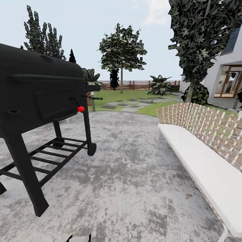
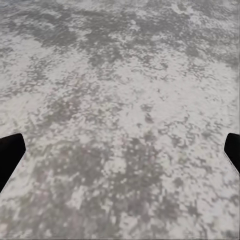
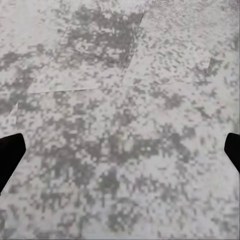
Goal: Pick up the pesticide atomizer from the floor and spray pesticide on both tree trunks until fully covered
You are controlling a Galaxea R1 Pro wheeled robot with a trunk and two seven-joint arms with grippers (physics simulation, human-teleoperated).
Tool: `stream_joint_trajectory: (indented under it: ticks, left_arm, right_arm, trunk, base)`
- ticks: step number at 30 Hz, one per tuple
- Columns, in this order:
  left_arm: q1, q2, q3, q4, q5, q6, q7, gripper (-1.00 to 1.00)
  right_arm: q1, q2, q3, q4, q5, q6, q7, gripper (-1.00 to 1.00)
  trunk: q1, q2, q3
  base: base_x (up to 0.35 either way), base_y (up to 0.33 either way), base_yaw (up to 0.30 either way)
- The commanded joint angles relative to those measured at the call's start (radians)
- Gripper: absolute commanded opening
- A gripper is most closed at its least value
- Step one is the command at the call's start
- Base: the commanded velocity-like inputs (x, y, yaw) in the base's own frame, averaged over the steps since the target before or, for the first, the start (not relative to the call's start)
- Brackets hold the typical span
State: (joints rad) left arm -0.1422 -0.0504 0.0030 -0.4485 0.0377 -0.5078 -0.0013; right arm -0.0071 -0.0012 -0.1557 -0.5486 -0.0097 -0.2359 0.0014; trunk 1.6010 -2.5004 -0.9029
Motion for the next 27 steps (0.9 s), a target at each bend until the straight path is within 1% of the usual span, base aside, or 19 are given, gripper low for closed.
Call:
stream_joint_trajectory:
  ticks: [1,22,27]
  left_arm:
    - [0.0,0.0,0.0,0.001,0.004,-0.003,0.0,1.0]
    - [0.0,0.0,0.0,0.001,0.004,-0.003,0.0,1.0]
    - [0.0,0.0,0.0,0.001,0.004,-0.003,0.0,1.0]
  right_arm:
    - [-0.001,0.0,-0.001,0.001,-0.001,-0.003,0.0,1.0]
    - [-0.001,0.0,-0.001,0.001,-0.001,-0.003,0.001,1.0]
    - [-0.001,0.0,-0.001,0.001,-0.001,-0.003,0.001,1.0]
  trunk:
    - [0.0,0.0,-0.001]
    - [0.0,0.0,-0.001]
    - [0.0,0.0,0.0]
  base:
    - [0.315,-0.088,0.0]
    - [0.328,-0.008,0.0]
    - [0.33,0.0,-0.128]
